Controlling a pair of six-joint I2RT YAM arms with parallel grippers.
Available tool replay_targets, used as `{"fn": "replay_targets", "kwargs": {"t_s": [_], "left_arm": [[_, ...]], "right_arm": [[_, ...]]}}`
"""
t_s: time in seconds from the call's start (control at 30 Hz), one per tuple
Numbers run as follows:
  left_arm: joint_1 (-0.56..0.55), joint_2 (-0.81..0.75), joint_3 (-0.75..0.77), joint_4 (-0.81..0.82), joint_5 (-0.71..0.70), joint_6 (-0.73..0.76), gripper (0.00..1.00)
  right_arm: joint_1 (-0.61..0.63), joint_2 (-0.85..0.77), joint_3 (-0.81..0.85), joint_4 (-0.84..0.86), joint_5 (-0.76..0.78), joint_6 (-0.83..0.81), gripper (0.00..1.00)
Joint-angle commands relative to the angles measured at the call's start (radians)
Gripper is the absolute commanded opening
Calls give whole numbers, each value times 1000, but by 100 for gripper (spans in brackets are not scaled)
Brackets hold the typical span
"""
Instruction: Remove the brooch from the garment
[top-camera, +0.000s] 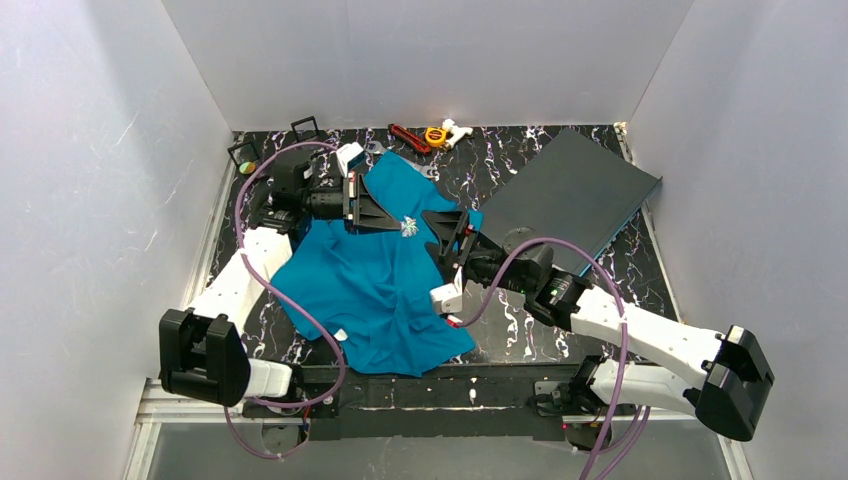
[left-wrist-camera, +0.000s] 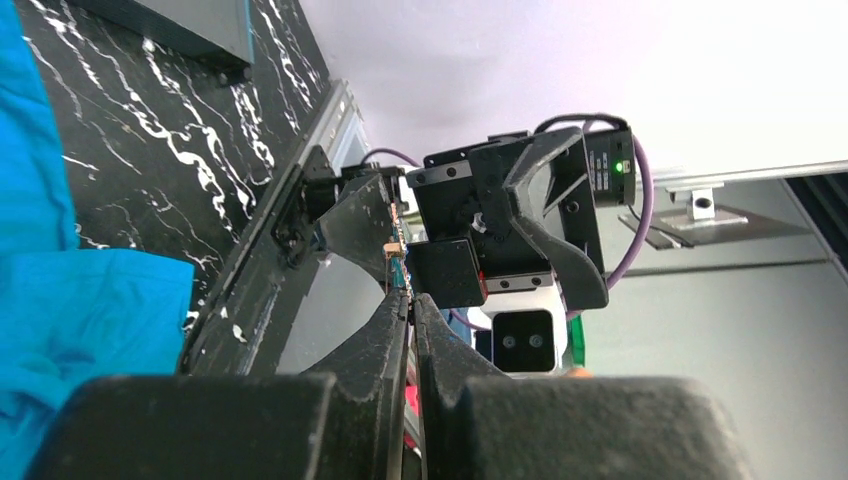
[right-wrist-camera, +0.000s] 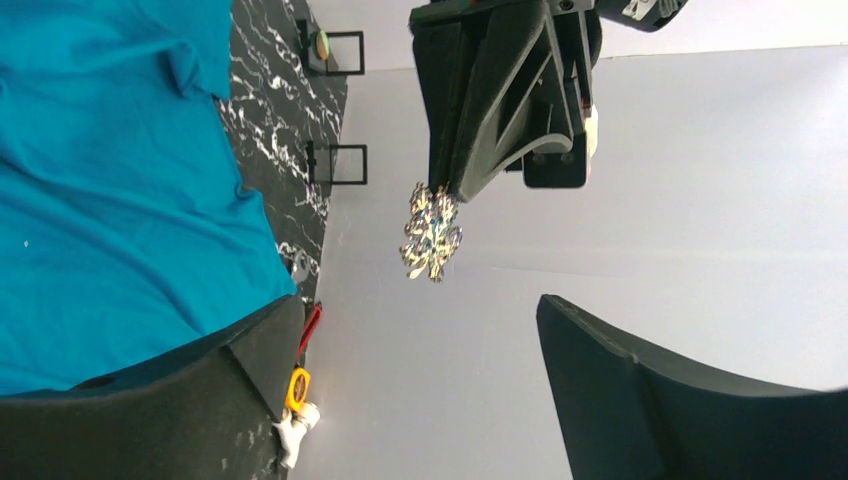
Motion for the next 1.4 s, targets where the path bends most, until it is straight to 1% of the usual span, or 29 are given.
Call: {"fn": "replay_targets", "kwargs": {"t_s": [0.0, 0.1, 0.13, 0.27, 0.33, 0.4, 0.43, 0.5, 0.57, 0.63, 0.7, 0.77, 0.87, 0.97, 1.03, 1.13, 1.2, 1.27, 1.37], "left_arm": [[46, -18, -6, 13, -31, 20, 0], [99, -1, -3, 14, -101, 34, 0], [122, 12, 4, 15, -127, 36, 0], [193, 104, 85, 0, -222, 69, 0], [220, 168, 156, -7, -255, 88, 0], [228, 223, 223, -27, -323, 102, 0], [259, 247, 251, -37, -360, 110, 0], [274, 280, 301, -42, -453, 125, 0], [285, 308, 346, -91, -559, 135, 0], [299, 335, 371, -75, -640, 137, 0], [315, 370, 407, -63, -699, 118, 0], [328, 414, 459, -101, -770, 99, 0], [344, 489, 517, -126, -854, 52, 0], [348, 542, 541, -105, -959, 26, 0], [350, 575, 546, -70, -1000, 0, 0], [356, 620, 545, 7, -1052, -30, 0], [355, 656, 574, 18, -1086, -40, 0], [360, 702, 602, 30, -1109, -57, 0], [369, 798, 673, 51, -1115, -101, 0]], "right_arm": [[7, -28, -15, -26, 77, -19, 98], [8, -26, -2, -58, 125, 30, 98], [8, -19, 13, -77, 152, 70, 98], [-8, 62, 99, -212, 322, 203, 98], [-54, 104, 112, -238, 365, 255, 98], [-116, 148, 143, -295, 374, 317, 98], [-149, 168, 165, -319, 375, 353, 98], [-213, 225, 218, -417, 385, 412, 98], [-276, 290, 252, -460, 411, 460, 98], [-338, 335, 276, -481, 449, 511, 98], [-384, 381, 305, -530, 450, 564, 98], [-419, 426, 341, -592, 428, 622, 98], [-436, 500, 416, -699, 426, 725, 98], [-453, 556, 508, -798, 343, 872, 98], [-465, 574, 548, -837, 245, 954, 98], [-471, 574, 563, -847, 89, 1072, 98], [-472, 563, 549, -821, 12, 1132, 98], [-473, 559, 533, -787, -34, 1176, 98], [-475, 565, 532, -751, -55, 1202, 98]]}}
